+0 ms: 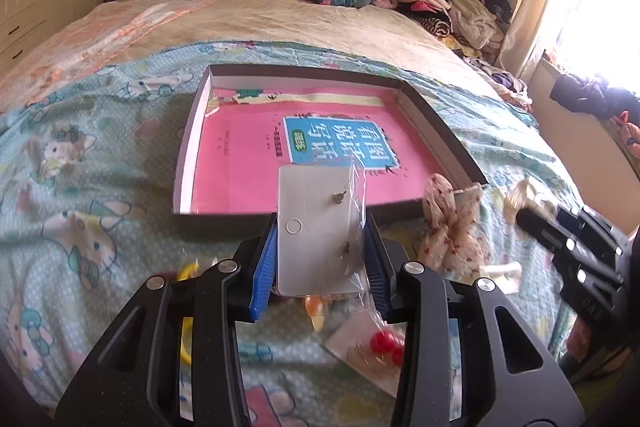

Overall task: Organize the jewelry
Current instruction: 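Carry the pearl pack with the right tool while the left tool carries the white card into the pink tray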

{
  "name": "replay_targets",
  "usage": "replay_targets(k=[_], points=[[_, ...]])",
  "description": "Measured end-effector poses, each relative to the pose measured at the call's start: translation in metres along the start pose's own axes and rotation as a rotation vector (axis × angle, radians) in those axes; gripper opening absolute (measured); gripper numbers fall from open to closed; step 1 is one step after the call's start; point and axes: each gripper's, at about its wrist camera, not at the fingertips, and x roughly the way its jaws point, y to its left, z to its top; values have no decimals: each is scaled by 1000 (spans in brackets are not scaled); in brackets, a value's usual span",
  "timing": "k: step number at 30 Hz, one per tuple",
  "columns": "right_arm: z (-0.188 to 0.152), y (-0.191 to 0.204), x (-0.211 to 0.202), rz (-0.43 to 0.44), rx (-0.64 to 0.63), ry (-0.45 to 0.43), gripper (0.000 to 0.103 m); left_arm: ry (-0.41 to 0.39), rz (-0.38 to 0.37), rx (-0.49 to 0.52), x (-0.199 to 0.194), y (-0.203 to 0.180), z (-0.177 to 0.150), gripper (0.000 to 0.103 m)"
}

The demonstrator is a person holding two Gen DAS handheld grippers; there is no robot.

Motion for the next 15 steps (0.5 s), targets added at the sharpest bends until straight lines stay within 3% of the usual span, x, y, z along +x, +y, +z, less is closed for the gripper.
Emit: replay_targets(k=[9, 15], points=[[38, -21, 43, -56, 26, -8, 31, 13, 19, 42, 19, 1, 25, 31], [47, -27, 73, -56, 24, 35, 31, 42, 21, 52, 40, 2, 37, 31]])
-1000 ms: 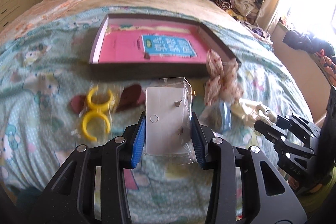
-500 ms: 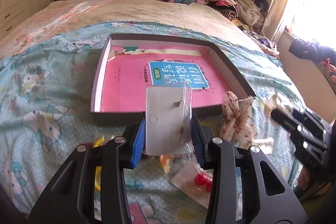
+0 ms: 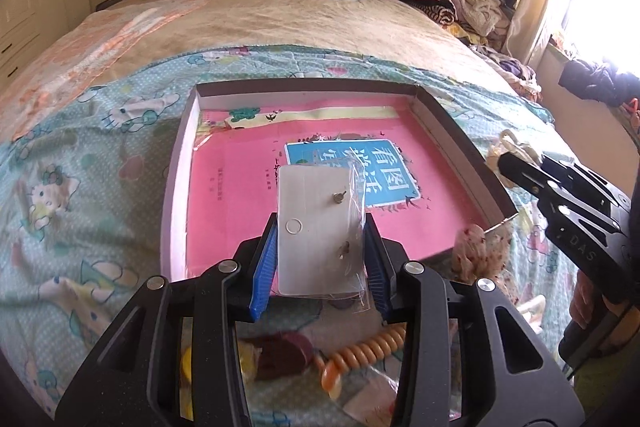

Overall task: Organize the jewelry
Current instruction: 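Carry the pearl pack with the right tool while the left tool carries the white card into the pink tray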

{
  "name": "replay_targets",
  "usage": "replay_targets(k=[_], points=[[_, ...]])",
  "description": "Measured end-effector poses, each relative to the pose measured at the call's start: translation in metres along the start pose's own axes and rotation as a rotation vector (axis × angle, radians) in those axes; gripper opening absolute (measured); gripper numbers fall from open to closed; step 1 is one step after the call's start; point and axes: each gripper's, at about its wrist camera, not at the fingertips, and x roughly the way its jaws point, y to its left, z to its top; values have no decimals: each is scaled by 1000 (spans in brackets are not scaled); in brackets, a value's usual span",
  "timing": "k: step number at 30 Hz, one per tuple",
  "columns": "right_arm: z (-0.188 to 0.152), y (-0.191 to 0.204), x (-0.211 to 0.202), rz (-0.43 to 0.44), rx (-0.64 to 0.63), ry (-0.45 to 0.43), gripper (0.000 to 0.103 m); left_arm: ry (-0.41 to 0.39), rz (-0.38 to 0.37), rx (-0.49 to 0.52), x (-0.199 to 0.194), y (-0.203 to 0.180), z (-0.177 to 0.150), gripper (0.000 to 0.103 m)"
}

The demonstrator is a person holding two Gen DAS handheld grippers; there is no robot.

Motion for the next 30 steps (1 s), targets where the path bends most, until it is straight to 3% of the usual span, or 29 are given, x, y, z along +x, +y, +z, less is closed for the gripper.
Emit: replay_targets(k=[13, 28, 30], points=[[-5, 11, 53, 11, -14, 111, 31, 67, 27, 8, 40, 11, 5, 32], [-8, 8, 57, -6, 3, 150, 32, 60, 30, 25, 49, 13, -1, 33], [-9, 8, 54, -8, 6, 142, 36, 54, 30, 25, 48, 13, -2, 35]])
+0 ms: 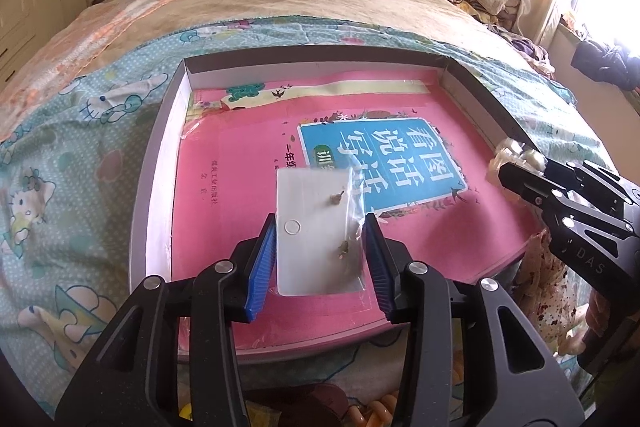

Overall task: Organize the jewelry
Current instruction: 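Carry the pearl pack with the right tool while the left tool carries the white card into the pink tray, then open the right tool over the tray while the left tool releases the white card, then withdraw both tools from the tray toward the loose jewelry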

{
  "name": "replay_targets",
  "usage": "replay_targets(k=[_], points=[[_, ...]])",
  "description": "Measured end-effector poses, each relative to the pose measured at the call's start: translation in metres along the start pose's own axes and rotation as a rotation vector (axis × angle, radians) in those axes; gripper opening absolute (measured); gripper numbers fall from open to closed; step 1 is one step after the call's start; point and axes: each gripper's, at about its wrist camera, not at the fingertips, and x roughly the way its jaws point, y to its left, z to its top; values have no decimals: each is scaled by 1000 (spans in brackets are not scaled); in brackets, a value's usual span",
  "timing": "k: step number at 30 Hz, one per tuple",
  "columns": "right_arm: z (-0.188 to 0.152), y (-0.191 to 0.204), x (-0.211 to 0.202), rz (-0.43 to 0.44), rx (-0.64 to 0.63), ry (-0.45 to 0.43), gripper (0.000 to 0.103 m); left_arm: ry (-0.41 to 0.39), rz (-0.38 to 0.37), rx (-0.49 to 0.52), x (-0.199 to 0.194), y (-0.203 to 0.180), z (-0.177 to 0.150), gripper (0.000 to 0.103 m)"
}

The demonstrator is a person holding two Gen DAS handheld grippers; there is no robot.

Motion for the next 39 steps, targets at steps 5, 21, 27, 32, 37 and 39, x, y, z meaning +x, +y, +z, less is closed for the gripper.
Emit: replay_targets(k=[5, 21, 27, 32, 37, 39], points=[[-3, 2, -10, -7, -5, -25, 47, -17, -4, -7, -5, -1, -3, 42], [-16, 2, -63, -28, 28, -116, 67, -143, -9, -33, -53, -2, -14, 74], [-25, 2, -81, -35, 52, -146, 77, -195, -14, -27, -73, -9, -22, 86], [-31, 3, -93, -39, 63, -167, 81, -229, -17, -30, -85, -12, -29, 91], [-40, 4, -106, -35, 73, -193, 83, -251, -15, -33, -96, -14, -37, 91], [-44, 5, -110, -31, 69, -199, 83, -262, -15, -31, -100, -15, -40, 91]])
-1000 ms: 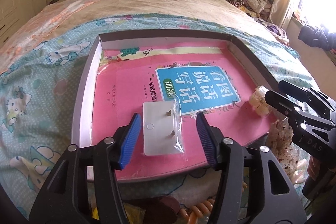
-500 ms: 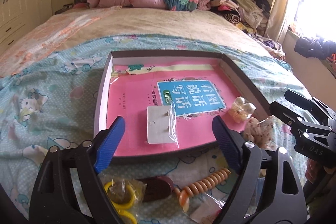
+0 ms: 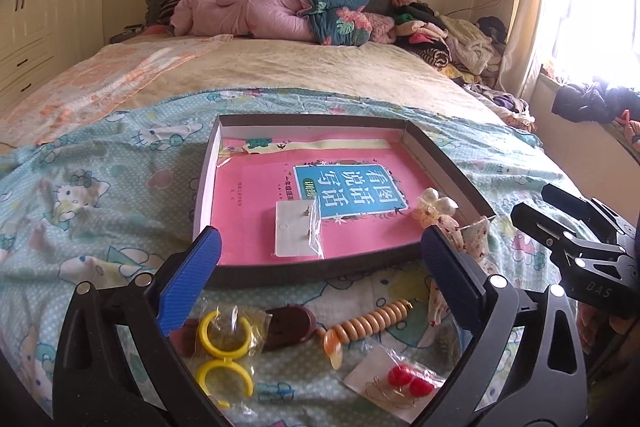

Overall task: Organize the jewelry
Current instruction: 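Withdraw both tools from the tray toward the loose jewelry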

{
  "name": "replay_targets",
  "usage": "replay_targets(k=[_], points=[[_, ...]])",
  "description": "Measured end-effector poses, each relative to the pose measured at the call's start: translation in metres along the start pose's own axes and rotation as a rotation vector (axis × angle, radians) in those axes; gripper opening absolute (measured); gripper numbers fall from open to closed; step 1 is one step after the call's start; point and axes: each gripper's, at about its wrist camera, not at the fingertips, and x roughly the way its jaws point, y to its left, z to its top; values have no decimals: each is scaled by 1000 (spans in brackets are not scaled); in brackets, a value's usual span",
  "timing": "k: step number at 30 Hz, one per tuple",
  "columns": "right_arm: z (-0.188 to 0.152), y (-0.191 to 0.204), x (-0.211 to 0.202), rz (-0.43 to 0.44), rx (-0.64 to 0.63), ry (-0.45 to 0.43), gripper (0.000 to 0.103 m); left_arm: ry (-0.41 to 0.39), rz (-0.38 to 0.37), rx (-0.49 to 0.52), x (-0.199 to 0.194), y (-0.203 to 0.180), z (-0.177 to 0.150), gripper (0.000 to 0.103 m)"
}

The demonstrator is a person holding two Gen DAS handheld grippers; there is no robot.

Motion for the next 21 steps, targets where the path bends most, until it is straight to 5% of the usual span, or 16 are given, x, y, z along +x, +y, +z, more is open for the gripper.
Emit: replay_targets(k=[11, 21], points=[[-23, 7, -25, 16, -37, -18, 83, -27, -2, 3, -23, -4, -20, 91], [-45, 15, -38, 51, -76, -5, 83, 42, -21, 8, -28, -11, -48, 91]])
